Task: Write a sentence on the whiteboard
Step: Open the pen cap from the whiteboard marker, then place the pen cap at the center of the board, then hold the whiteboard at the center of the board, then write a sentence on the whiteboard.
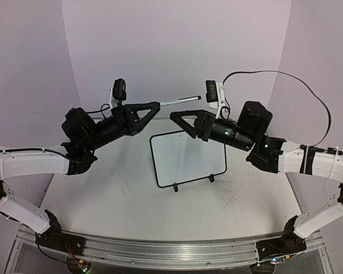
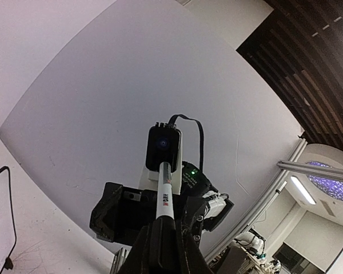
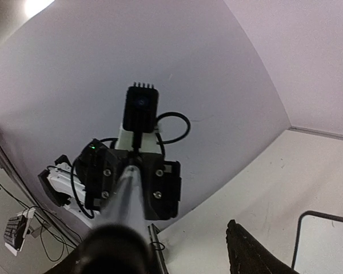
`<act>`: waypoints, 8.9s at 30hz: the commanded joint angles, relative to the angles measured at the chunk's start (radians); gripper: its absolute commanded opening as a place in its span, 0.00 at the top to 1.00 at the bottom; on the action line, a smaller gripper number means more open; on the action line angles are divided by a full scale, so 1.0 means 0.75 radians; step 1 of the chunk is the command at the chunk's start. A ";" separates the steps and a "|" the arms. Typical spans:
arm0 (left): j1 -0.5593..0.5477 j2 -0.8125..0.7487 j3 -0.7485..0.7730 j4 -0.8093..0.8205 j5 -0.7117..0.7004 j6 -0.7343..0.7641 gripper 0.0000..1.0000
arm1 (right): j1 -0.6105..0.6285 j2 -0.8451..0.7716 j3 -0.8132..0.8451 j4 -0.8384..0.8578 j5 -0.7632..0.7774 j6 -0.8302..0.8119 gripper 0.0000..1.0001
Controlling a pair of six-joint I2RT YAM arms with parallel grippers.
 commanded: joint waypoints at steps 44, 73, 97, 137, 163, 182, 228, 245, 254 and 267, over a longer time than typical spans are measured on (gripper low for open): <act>-0.052 0.015 -0.043 0.259 -0.102 -0.050 1.00 | -0.001 0.111 0.031 0.588 0.064 0.013 1.00; 0.291 -0.064 -0.121 -1.739 -0.533 0.425 1.00 | -0.380 -0.512 -0.091 -0.952 0.514 -0.652 1.00; 0.362 0.479 0.033 -1.564 -0.547 0.594 0.89 | -0.380 -0.561 -0.211 -0.864 0.390 -0.537 1.00; 0.405 -0.212 -0.085 -1.457 -0.593 0.586 0.01 | -0.388 -0.471 -0.274 -0.627 0.910 -0.693 1.00; 0.407 0.050 -0.446 -0.181 0.074 0.473 0.06 | -0.368 -0.414 -0.184 -0.609 0.541 -0.705 1.00; 0.407 0.627 -0.125 0.046 0.466 0.501 0.32 | -0.009 0.412 0.438 -0.528 0.435 -0.922 1.00; 0.389 0.825 -0.089 0.084 0.604 0.736 0.85 | 0.064 0.487 0.313 -0.292 0.563 -0.977 1.00; 0.387 0.788 -0.168 0.084 0.500 0.851 1.00 | 0.071 0.559 0.377 -0.283 0.567 -0.975 1.00; 0.364 0.750 -0.198 0.061 0.412 0.963 1.00 | 0.074 0.577 0.391 -0.279 0.554 -0.971 1.00; 0.330 0.742 -0.163 0.002 0.367 0.965 1.00 | 0.077 0.591 0.394 -0.275 0.541 -0.967 1.00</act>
